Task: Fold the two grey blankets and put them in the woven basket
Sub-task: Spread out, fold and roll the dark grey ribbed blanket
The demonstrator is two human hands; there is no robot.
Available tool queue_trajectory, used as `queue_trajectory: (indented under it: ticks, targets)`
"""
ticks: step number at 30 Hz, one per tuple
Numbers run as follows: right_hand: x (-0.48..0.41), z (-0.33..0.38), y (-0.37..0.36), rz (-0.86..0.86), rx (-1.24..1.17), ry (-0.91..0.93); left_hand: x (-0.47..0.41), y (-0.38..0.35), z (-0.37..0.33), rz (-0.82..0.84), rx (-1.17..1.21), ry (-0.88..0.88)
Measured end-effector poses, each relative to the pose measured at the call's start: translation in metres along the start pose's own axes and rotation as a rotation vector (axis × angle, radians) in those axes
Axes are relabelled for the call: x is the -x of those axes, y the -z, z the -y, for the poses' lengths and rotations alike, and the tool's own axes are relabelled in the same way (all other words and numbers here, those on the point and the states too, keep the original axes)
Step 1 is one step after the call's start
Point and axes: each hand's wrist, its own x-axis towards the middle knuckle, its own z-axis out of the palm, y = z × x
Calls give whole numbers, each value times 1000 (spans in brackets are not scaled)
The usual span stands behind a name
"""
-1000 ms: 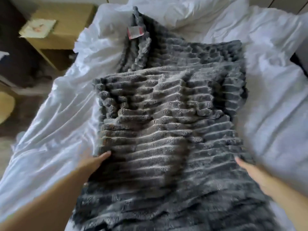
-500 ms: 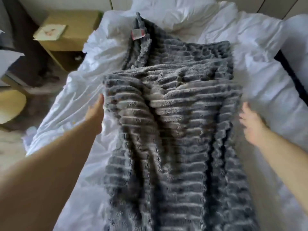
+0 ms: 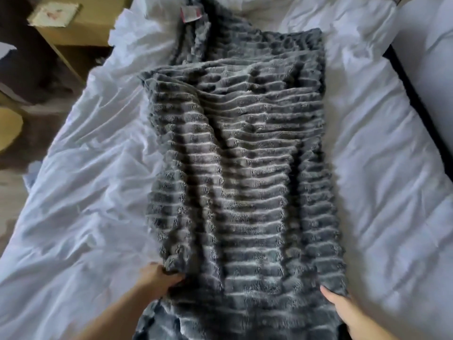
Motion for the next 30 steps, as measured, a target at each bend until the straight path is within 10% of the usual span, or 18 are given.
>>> queue_trajectory:
  ticks: [9,16,24,30]
  targets:
    - [85,219,57,-75,-403,572,0,135,-143,-502,759,-347]
    - [35,231,30,50,-84,465,-25,143,-132,-234,423,-11]
    - [-41,162,-2,81,-119,137,-79,71,-86,50,914,201]
    - [-69,211,-10,235,-678,174,-106,43,-112,142,1413,288]
